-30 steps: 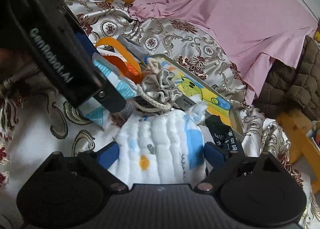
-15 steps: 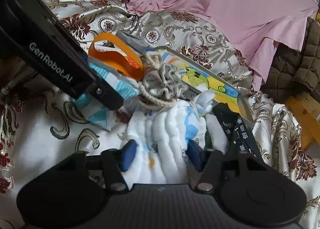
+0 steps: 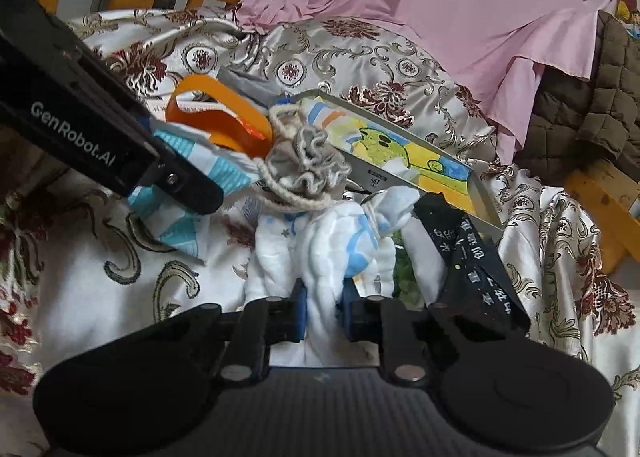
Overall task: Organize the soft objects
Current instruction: 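Grasp the blue-white cloth with the left tool while the right tool grasps the white folded cloth, then carry both held cloths to the metal tray and lower them inside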
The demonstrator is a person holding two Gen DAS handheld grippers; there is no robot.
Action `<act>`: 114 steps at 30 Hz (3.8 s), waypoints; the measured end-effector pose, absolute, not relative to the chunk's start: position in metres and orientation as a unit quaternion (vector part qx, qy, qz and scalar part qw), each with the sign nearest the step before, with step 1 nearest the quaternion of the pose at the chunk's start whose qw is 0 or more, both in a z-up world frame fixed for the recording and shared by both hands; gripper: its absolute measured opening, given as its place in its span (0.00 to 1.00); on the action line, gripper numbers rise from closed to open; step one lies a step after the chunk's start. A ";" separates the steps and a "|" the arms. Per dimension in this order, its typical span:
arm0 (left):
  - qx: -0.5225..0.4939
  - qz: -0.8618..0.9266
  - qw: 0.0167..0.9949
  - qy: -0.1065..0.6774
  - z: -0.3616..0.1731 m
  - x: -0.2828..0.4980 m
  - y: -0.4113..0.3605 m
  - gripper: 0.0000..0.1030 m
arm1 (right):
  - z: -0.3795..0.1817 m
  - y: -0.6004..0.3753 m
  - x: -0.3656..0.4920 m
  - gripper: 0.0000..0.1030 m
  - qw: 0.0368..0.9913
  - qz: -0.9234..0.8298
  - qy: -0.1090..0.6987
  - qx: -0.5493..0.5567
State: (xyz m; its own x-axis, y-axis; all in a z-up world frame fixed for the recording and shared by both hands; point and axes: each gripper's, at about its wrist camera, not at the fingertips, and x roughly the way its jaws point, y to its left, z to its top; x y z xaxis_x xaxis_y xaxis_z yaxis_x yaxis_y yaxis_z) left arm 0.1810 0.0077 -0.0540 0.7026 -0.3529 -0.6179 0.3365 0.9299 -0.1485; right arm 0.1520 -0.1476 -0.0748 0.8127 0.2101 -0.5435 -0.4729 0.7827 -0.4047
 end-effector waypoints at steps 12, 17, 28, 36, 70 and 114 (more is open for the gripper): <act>-0.058 -0.166 0.931 0.319 -0.026 0.135 0.014 0.27 | -0.044 -0.162 0.116 0.16 0.932 0.166 0.225 -0.229; -0.086 -0.168 0.940 0.284 -0.012 0.110 0.018 0.27 | -0.030 -0.168 0.095 0.16 0.943 0.153 0.200 -0.215; -0.125 -0.133 0.958 0.221 0.044 0.089 0.027 0.27 | 0.017 -0.156 0.054 0.16 0.955 0.137 0.120 -0.236; -0.118 -0.122 0.965 0.202 0.118 0.114 0.034 0.28 | 0.080 -0.146 0.062 0.16 0.959 0.148 0.060 -0.232; -0.321 -0.139 0.911 0.218 -0.008 0.430 0.070 0.30 | 0.048 -0.138 0.379 0.16 0.965 0.152 0.168 -0.130; -0.149 -0.056 0.934 0.320 -0.037 0.439 0.028 0.68 | -0.007 -0.179 0.446 0.67 0.934 0.074 0.351 -0.005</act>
